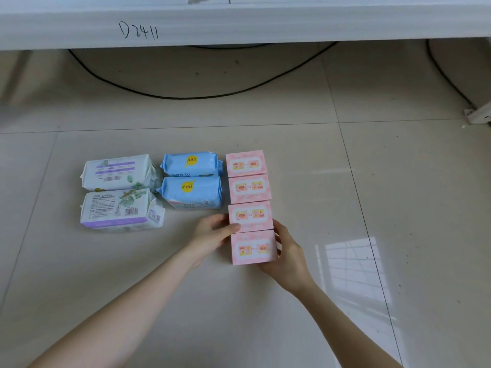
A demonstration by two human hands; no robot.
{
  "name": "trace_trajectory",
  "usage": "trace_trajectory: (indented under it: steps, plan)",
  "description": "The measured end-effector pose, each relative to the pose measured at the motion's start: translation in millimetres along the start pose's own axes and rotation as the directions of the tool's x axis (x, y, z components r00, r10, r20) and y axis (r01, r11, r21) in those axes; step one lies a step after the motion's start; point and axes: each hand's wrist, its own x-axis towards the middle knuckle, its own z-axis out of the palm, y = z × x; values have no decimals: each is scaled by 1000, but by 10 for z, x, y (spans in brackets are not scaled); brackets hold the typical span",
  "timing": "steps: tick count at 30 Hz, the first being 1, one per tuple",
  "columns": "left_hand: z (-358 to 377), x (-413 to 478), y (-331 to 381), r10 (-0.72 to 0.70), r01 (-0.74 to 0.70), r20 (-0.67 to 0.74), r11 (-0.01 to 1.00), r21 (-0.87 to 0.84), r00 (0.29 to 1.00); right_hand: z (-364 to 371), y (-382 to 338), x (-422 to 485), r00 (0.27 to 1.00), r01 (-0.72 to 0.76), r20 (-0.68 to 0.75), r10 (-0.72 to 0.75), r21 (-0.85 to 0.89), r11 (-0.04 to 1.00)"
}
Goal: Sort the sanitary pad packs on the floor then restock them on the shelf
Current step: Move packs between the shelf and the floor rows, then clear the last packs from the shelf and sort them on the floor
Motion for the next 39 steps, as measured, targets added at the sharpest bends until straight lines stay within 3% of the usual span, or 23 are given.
trace_trajectory:
  steps: [7, 10, 15, 18, 24, 29, 34, 39]
  plan:
    - [2, -21, 3, 54, -55, 7, 994, 92, 999, 9, 7, -15, 999, -37, -1, 37, -98, 995]
    - [-14, -89, 13, 112, -110, 4, 965, 240, 994, -5, -46, -78, 999, -46, -2, 47, -203, 978]
    - [-112, -404, 21, 215, -202, 45, 798, 567, 975, -93, -181, -297, 994, -36, 74, 87, -519, 854]
    - [-186, -647, 47, 234, -188, 47, 625, 757, 971, -163, -308, -452, 987, -22, 104, 121, -661, 750]
    - [-310, -1205, 205, 142, -153, 106, 373, 915, 984, -338, -701, -805, 976, -1, 141, 163, -754, 656]
    - [-373, -1768, 496, 28, -124, 122, 97, 987, 992, -537, -1232, -1168, 970, 1, 149, 194, -794, 608]
    - [-409, -2497, 950, -48, -84, 86, 50, 995, 995, -813, -1941, -1524, 969, 26, 163, 189, -819, 573]
    - [-429, -3297, 1608, -12, -56, 57, 39, 998, 998, -1164, -2813, -1864, 966, 76, 195, 170, -843, 533]
